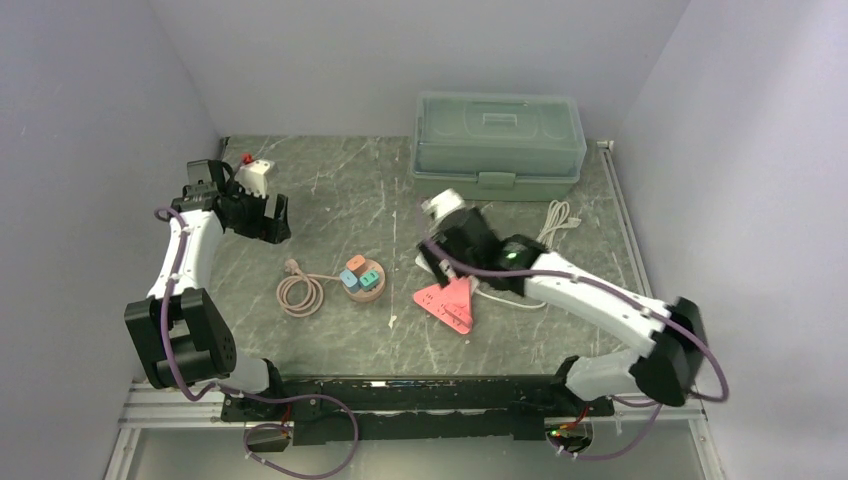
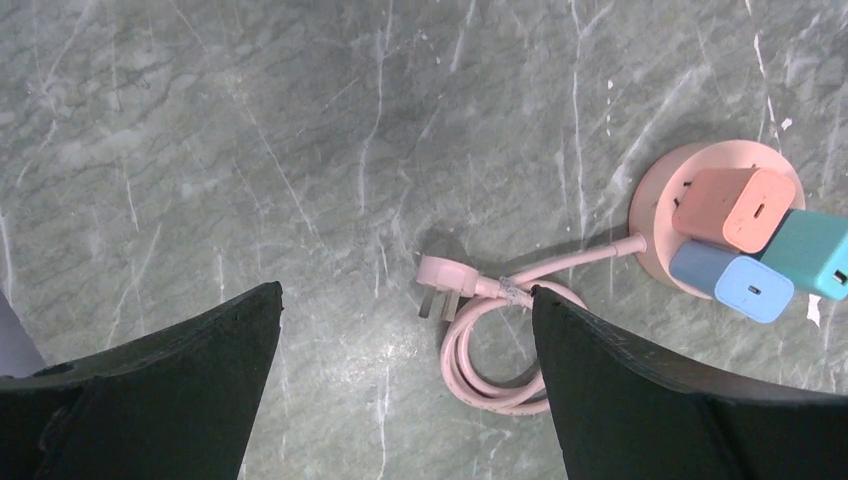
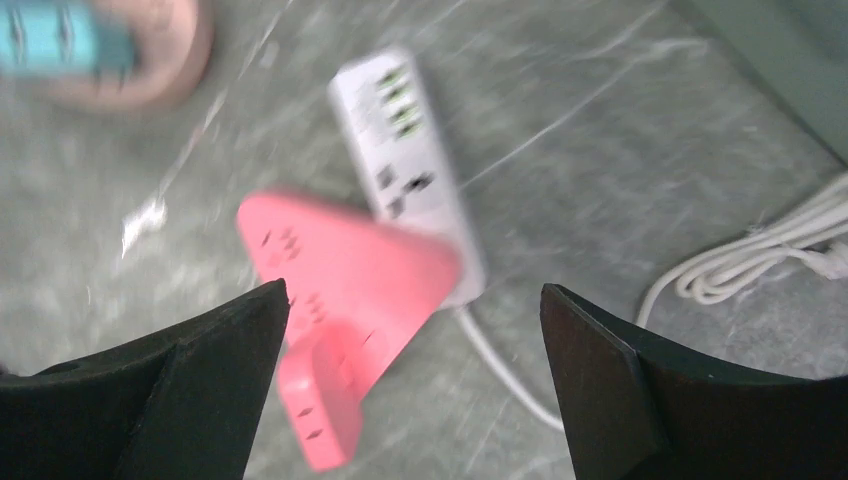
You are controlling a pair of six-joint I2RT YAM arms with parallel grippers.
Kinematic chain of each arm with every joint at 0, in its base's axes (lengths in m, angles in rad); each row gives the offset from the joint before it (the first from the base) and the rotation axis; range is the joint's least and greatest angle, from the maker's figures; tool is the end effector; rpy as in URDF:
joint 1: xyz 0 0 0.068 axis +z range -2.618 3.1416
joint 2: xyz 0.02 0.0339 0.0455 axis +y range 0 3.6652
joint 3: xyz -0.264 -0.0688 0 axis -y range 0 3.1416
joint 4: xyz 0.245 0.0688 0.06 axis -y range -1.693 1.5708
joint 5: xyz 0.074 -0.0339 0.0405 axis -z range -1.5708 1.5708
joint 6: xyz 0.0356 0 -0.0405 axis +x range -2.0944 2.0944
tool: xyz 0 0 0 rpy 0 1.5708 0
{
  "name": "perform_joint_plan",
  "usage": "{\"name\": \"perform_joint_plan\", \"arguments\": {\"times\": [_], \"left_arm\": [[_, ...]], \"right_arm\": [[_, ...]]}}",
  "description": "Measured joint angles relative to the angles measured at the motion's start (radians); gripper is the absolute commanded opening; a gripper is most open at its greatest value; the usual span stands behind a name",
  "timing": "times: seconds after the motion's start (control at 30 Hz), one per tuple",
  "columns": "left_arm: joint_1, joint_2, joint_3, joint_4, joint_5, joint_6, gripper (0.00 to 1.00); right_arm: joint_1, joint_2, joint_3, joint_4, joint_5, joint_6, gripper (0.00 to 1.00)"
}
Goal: Insert the plug
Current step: Reset both arms
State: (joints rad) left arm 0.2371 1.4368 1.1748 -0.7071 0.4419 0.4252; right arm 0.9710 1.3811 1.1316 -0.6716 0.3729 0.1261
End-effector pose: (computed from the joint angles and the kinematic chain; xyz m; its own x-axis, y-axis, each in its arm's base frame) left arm 0.2923 0.0550 0.2821 -0.7205 0.2095 -0.6611 0.3515 0.9321 -0.0877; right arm 0.1729 0.2298 0.2851 -0.5269 -0.5631 -0.6366 -0.5827 0.7846 -0.2117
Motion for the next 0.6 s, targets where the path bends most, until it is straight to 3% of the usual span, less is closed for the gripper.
{"name": "perform_joint_plan", "arguments": {"times": [0.13, 0.3, 0.43, 0.6], "left_arm": [[0.0, -0.013, -0.043, 0.078, 0.026, -0.047, 1.0], [0.0, -0.037, -0.163, 0.217, 0.056, -0.13, 1.0], [0.0, -0.032, -0.242, 0.317, 0.062, -0.189, 1.0], [0.0, -0.008, -0.34, 0.509, 0.073, -0.265, 1.0]], "right_arm": [[-0.252, -0.195, -0.1, 0.19, -0.007, 0.035, 1.0], [-0.572, -0.405, -0.377, 0.444, 0.097, 0.102, 1.0], [-0.728, -0.417, -0.558, 0.591, 0.164, 0.146, 1.0], [-0.877, -0.318, -0.633, 0.719, 0.171, 0.177, 1.0]]}}
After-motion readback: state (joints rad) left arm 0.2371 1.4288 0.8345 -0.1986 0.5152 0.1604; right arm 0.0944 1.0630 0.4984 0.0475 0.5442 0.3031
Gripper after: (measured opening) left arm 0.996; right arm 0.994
